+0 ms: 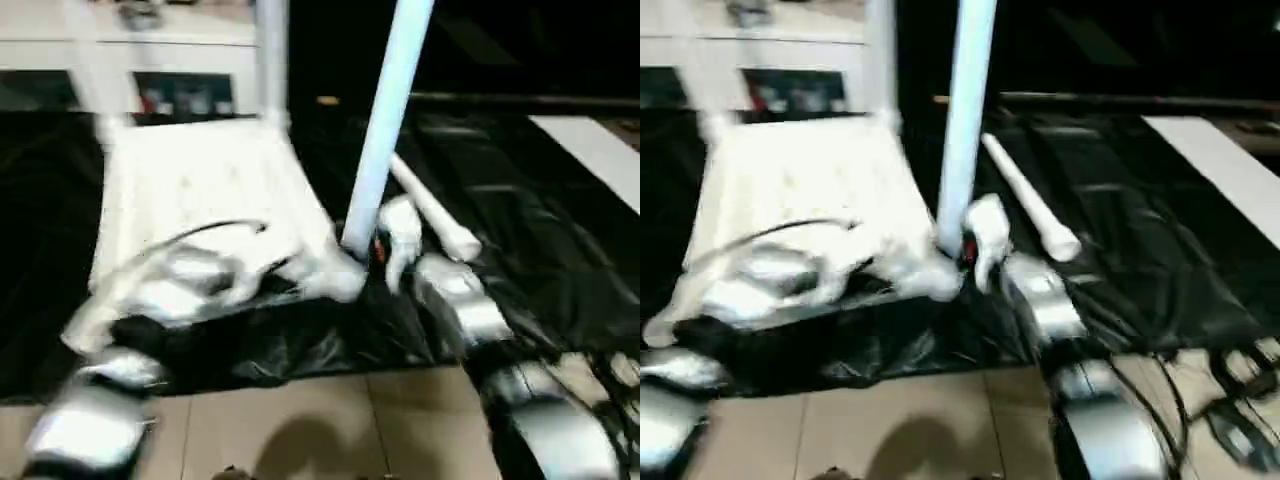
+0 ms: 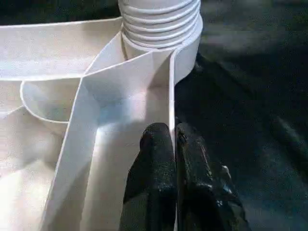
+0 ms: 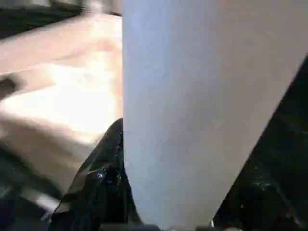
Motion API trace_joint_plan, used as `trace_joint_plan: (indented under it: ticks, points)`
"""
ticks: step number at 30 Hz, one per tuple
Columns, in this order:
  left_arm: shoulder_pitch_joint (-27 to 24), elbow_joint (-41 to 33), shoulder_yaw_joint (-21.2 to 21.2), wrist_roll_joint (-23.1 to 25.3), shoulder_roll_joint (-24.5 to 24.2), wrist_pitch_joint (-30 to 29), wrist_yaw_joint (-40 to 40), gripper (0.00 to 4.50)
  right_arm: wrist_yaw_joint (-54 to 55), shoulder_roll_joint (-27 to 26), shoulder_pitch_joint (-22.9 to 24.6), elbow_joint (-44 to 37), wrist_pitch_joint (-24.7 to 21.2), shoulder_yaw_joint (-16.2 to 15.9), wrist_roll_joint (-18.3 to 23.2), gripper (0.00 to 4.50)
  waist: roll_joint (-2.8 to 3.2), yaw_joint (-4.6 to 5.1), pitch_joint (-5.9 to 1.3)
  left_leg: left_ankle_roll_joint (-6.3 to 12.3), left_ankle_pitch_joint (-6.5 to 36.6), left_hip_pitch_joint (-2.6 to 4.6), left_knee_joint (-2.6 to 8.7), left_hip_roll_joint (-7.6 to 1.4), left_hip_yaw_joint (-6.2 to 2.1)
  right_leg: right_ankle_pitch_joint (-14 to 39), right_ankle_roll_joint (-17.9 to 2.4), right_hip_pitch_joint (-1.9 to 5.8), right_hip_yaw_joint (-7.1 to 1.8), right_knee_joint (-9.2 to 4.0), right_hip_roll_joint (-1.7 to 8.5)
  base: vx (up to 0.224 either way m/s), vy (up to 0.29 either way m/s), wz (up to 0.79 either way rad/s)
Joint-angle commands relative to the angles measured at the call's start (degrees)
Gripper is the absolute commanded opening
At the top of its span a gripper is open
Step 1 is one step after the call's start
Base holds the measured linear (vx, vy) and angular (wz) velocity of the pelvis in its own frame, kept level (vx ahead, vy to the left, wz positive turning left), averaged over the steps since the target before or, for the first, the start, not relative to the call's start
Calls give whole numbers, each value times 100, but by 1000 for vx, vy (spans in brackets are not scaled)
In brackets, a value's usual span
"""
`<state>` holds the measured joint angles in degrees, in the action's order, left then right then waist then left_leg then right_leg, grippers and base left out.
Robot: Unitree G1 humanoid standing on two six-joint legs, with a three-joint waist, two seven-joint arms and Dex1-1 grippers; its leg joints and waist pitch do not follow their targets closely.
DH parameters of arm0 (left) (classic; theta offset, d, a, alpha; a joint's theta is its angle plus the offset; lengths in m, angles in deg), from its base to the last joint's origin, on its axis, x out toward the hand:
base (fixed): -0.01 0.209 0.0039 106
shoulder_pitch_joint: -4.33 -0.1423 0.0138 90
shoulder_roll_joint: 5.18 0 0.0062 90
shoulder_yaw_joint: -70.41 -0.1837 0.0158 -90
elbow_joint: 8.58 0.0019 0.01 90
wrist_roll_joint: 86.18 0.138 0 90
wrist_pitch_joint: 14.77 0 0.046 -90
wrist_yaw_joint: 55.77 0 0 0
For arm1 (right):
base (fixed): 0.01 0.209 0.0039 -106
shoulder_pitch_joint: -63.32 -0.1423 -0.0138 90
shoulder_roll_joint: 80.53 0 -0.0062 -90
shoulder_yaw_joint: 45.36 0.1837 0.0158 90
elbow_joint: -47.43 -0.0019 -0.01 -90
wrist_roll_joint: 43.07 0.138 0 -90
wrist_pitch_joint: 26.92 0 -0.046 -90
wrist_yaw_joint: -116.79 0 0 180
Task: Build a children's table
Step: Insert table leg to table base
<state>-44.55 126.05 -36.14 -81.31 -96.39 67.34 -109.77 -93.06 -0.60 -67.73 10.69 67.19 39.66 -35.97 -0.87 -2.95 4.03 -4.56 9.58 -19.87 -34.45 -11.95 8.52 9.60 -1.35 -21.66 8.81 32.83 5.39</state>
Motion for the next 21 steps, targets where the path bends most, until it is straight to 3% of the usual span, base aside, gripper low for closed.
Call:
trace_joint_plan:
  ticks: [1, 2, 3, 4, 5, 7, 14, 21]
  points:
    - [339, -338, 249, 47, 212, -183, 699, 0, 576, -75, 89, 722, -388, -2, -190, 190, 152, 74, -398, -179, 3396, 101, 502, -189, -149, 2950, -414, 267, -149, -544, 393, 0, 0, 0]
    - [343, -356, 221, 108, 303, -239, 847, 0, 719, -119, 27, 812, -410, 26, -177, 190, 117, 88, -399, -177, 3384, 103, 501, -190, -143, 2954, -422, 258, -154, -544, 397, 0, 0, 0]
    - [344, -367, 203, 141, 348, -263, 913, 0, 786, -138, -1, 854, -422, 41, -170, 190, 133, 94, -394, -180, 3395, 190, 459, -159, -128, 3029, -459, 182, -149, -581, 403, 0, 0, 0]
    - [342, -381, 186, 175, 407, -299, 992, 0, 869, -162, -40, 912, -440, 58, -162, 190, 98, 103, -380, -126, 3295, 240, 399, -106, -92, 3189, -451, 129, -137, -648, 421, 0, 0, 0]
    - [337, -397, 172, 203, 478, -347, 1074, 0, 959, -190, -87, 985, -466, 76, -155, 190, 71, 105, -375, -100, 3214, 223, 390, -94, -89, 3268, -430, 137, -128, -660, 429, 0, 0, 0]
    - [328, -398, 119, 263, 567, -404, 1161, 0, 1040, -242, -166, 1082, -473, 71, -172, 190, 90, 119, -381, -61, 3188, 197, 408, -109, -101, 3292, -340, 163, -111, -663, 410, 0, 0, 0]
    - [380, -299, 94, 352, 511, -506, 1382, 0, 1219, -412, -383, 1394, -378, 179, -263, 190, 107, 132, -390, -63, 3241, 188, 449, -124, -103, 2977, -536, 145, -196, -578, 407, 0, 0, 0]
    - [330, -383, 132, 390, 514, -567, 1399, 0, 1318, -500, -476, 1545, -332, 241, -280, 190, 111, 178, -352, -83, 3578, 259, 435, -118, -126, 3391, -276, 112, -86, -675, 381, 0, 0, 0]
